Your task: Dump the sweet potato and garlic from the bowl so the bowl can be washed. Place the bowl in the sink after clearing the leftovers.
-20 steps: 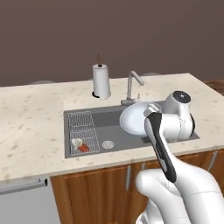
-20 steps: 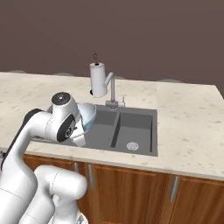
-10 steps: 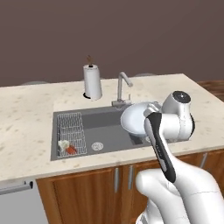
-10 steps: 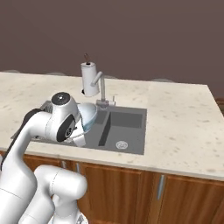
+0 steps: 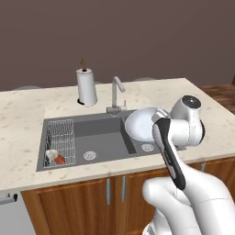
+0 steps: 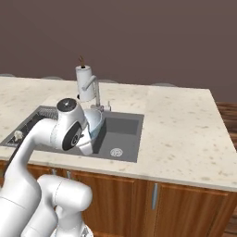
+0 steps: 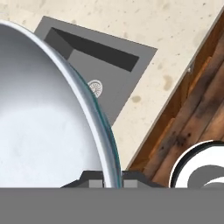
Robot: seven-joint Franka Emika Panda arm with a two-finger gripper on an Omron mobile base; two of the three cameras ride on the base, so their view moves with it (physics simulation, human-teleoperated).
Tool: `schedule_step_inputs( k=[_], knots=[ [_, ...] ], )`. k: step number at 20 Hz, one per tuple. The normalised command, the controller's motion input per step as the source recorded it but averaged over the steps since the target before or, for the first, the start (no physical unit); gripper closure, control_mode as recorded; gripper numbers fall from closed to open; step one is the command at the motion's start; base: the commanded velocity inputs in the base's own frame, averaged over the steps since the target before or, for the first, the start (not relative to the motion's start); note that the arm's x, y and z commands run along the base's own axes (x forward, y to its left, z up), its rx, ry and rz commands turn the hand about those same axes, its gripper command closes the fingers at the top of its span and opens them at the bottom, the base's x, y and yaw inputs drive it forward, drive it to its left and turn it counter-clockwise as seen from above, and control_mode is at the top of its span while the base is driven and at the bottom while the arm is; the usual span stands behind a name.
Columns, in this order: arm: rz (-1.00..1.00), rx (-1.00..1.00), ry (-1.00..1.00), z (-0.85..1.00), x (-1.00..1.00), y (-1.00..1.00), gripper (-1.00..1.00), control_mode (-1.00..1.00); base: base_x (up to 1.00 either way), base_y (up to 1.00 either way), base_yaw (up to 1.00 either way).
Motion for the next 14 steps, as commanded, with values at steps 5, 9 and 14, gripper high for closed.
schedule_step_inputs(
  k=[5, 9, 14],
  knots=[
    [0.00, 0.00, 0.03, -0.13, 0.43, -0.78, 1.00, -1.00, 0.00, 0.00, 0.00],
    [0.00, 0.00, 0.10, -0.11, 0.61, -0.76, 1.00, -1.00, 0.00, 0.00, 0.00],
    [0.00, 0.00, 0.15, -0.08, 0.57, -0.18, 1.00, -1.00, 0.00, 0.00, 0.00]
  ],
)
